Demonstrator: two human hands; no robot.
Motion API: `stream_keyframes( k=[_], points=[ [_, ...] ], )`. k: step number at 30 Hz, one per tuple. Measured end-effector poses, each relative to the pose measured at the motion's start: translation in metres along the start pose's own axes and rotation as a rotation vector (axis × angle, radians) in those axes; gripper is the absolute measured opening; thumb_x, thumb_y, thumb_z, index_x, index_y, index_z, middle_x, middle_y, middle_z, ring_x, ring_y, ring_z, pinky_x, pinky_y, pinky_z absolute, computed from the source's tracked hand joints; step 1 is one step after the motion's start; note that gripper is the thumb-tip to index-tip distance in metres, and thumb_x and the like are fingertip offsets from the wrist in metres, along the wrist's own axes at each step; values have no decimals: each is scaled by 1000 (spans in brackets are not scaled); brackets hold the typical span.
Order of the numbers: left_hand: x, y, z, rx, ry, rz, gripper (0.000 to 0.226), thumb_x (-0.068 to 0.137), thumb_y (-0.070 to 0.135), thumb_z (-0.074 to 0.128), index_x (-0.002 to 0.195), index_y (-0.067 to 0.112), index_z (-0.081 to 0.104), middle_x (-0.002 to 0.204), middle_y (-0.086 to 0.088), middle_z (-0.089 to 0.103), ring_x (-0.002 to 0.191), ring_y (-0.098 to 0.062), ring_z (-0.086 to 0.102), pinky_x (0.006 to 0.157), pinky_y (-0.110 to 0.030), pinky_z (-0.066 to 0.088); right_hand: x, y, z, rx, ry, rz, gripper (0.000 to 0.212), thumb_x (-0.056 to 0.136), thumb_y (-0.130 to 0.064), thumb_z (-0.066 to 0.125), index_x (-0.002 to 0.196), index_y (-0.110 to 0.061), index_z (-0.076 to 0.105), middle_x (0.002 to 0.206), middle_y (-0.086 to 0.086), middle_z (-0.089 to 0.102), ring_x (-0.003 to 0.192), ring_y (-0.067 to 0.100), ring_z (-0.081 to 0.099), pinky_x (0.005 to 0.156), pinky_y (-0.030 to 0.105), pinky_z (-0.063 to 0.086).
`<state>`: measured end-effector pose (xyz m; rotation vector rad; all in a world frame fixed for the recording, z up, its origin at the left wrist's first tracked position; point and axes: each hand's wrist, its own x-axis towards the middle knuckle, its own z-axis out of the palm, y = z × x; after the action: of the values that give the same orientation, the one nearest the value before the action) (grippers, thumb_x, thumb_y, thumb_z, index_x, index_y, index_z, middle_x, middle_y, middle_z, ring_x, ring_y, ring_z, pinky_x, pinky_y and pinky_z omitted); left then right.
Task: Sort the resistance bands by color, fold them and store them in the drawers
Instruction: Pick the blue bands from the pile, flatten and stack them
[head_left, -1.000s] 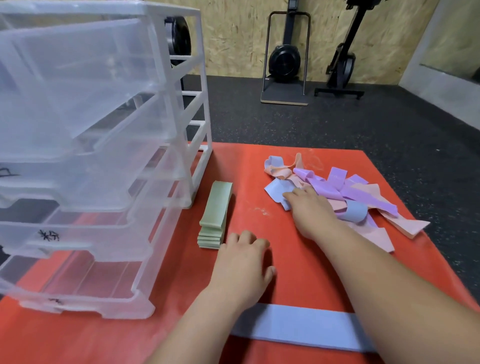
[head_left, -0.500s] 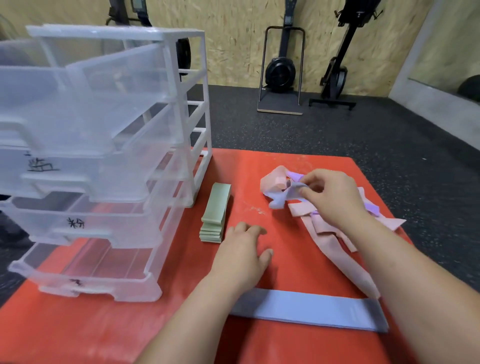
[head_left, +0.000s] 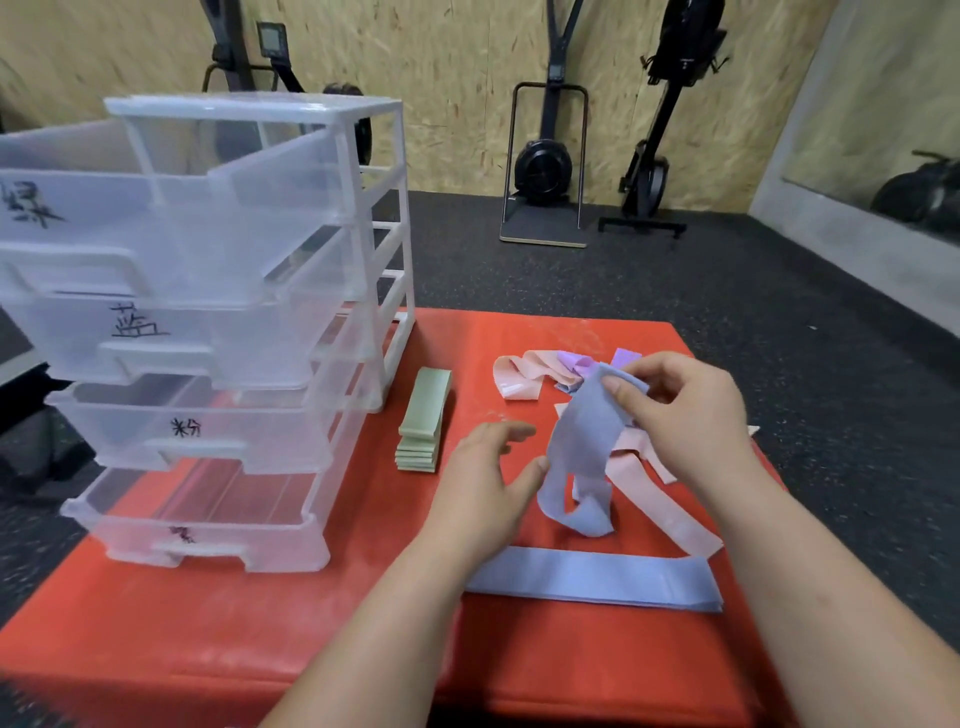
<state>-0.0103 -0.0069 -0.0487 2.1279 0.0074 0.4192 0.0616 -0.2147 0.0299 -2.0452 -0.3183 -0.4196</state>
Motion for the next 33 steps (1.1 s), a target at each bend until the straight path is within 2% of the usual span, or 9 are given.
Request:
stream_keyframes(
  k=[4,10,13,15,18,23,27,30,33],
  points=[
    [1,7,4,-102,-42,-44,42,96,39,74,136,35,63,130,26,66,114,6,62,98,-29,53,-17,19,7,171,-35,140,5,89,-23,81,94,-22,78,85,-1,76,76,25,74,72,51,64],
    [10,12,15,-184,-164,16,47,98,34,74,143,35,60,133,28,65,119,6,62,99,-26,53,-40,37,23,317,-119,213,15,83,-5,85,90,-14,75,85,4,79,80,17,76,72,36,62],
    [18,13,19,-261,-157,6,31,98,30,75,128,29,70,111,16,75,101,-3,71,90,-31,58,-37,40,28,279,-202,133,19,79,-5,88,87,-17,75,82,1,78,75,12,73,69,24,57],
    [24,12,21,-292,-140,-1,14,96,24,78,109,24,75,91,10,76,85,-10,72,80,-33,58,-34,42,30,232,-228,82,22,78,-6,88,85,-22,75,80,-1,77,72,10,69,69,26,56],
    [31,7,21,-257,-131,10,5,95,19,78,93,20,74,70,15,65,65,-4,57,65,-23,47,-30,49,34,173,-279,67,29,77,-9,88,91,-30,73,86,-7,77,79,8,71,74,31,58],
    [39,5,21,-393,-37,-42,3,99,19,75,96,18,75,73,3,69,71,-11,62,75,-40,57,-29,58,41,191,-471,114,26,88,-23,82,112,-30,74,104,-11,79,99,11,75,92,48,60],
    [40,6,16,-404,-106,-16,13,94,17,81,106,21,78,88,3,77,82,-25,70,82,-44,60,-27,55,41,147,-360,28,21,84,-27,86,102,-30,75,91,-8,76,86,10,72,78,35,59],
    [42,6,12,-392,37,19,8,97,16,76,101,21,79,90,-4,77,86,-34,69,80,-52,59,-25,60,37,28,-436,-17,29,80,-27,88,104,-33,73,94,-16,75,89,3,70,79,28,56],
    [45,4,3,-469,261,-24,8,100,15,72,102,16,79,87,-4,76,76,-15,66,76,-41,58,-21,75,25,-175,-518,-4,24,80,-26,85,97,-37,71,93,-22,74,90,0,68,79,28,53]
  ],
)
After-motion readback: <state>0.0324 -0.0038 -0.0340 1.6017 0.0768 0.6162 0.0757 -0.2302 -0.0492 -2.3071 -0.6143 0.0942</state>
